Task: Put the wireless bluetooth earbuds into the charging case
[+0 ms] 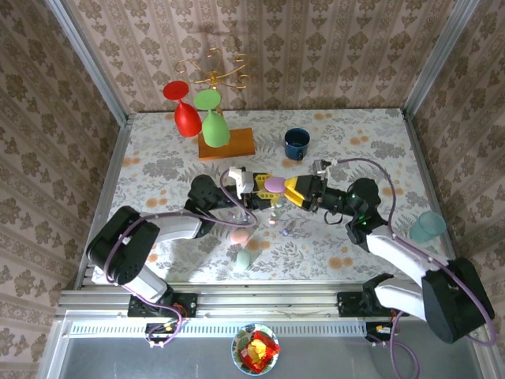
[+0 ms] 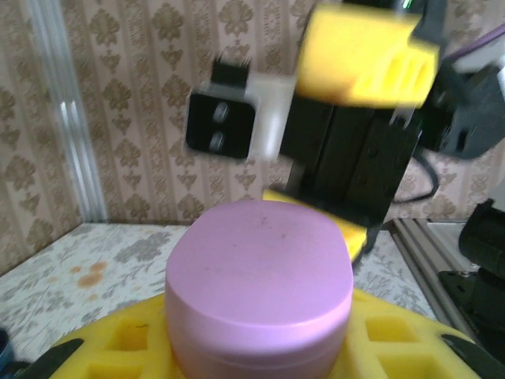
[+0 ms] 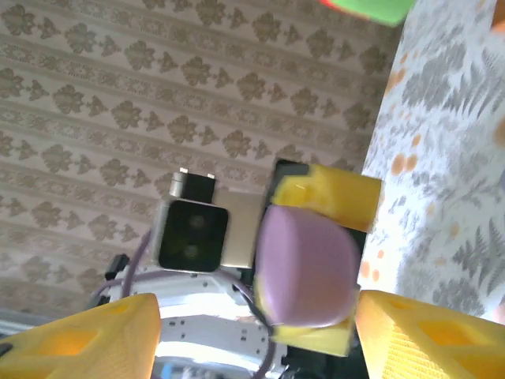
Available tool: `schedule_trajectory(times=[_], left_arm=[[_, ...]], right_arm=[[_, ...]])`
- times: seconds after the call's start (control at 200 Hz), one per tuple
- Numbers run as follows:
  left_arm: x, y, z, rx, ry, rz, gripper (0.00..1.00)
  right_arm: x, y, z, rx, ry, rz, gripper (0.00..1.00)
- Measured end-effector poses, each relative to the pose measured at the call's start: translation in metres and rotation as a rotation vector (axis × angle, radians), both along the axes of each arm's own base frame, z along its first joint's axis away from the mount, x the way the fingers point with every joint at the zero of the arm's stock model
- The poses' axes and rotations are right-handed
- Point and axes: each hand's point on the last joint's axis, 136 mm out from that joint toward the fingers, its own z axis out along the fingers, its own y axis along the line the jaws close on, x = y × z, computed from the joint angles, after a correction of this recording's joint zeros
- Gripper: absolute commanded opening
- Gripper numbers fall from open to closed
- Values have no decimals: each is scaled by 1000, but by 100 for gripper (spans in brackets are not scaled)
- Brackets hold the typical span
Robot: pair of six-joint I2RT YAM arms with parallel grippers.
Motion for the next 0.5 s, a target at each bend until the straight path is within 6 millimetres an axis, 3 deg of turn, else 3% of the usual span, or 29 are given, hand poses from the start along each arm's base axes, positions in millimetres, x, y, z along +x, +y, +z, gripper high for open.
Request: schedule_trajectory(times=[0.13,0.24,0.38,0.5], left_arm=[[6,9,-12,43,37,34,37],[3,12,-11,61,37,40,36],[-2,16,-3,63,25,41,36],[-5,18,-3,67,30,38,36]], right_arm=[[2,-11,38,-183,-209,-81,78],[3,-24,54,-378,-391,-148,82],[4,-30,54,-614,-585,-134,88],[-4,-15,43,-770,-767,-25,89]])
